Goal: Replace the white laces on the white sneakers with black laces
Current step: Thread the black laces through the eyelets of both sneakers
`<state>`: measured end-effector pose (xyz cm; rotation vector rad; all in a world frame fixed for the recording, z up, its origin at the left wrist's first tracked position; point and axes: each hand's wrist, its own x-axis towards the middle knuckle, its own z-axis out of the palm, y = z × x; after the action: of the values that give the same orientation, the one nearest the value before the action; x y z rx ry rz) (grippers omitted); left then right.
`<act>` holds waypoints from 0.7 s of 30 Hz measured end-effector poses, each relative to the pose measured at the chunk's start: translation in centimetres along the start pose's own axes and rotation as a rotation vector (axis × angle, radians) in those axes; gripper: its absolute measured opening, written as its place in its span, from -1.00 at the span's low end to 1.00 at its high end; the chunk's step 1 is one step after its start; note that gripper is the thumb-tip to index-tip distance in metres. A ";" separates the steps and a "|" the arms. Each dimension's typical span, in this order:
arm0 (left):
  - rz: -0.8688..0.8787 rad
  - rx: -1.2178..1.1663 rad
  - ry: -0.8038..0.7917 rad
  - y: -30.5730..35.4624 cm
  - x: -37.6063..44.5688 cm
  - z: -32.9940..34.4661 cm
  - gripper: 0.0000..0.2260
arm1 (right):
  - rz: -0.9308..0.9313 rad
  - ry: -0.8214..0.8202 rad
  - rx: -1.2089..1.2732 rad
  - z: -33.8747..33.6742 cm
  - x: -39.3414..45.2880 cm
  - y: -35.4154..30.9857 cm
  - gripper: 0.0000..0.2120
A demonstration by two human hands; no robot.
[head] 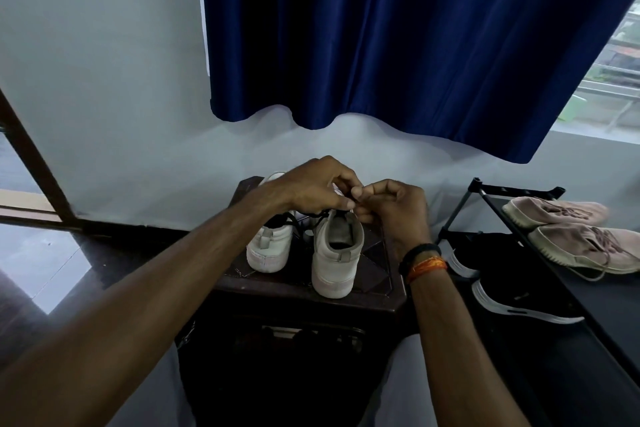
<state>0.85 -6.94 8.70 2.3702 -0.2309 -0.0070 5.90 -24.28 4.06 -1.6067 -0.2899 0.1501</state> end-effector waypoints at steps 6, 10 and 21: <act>-0.018 -0.053 0.207 -0.8 0.7 1.6 -0.97 | -0.004 0.006 0.071 -0.4 0.4 1.0 -0.75; -0.092 -0.027 0.249 -1.3 0.5 1.8 -0.98 | -0.097 0.101 -0.215 -1.3 0.6 2.2 -0.88; -0.194 0.087 0.316 -2.1 0.6 4.3 -0.96 | -0.253 0.059 -0.827 -0.2 0.2 3.5 -0.88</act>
<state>1.46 -8.47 4.19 2.4301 0.1531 0.2880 6.44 -24.59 0.57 -2.3627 -0.5518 -0.2480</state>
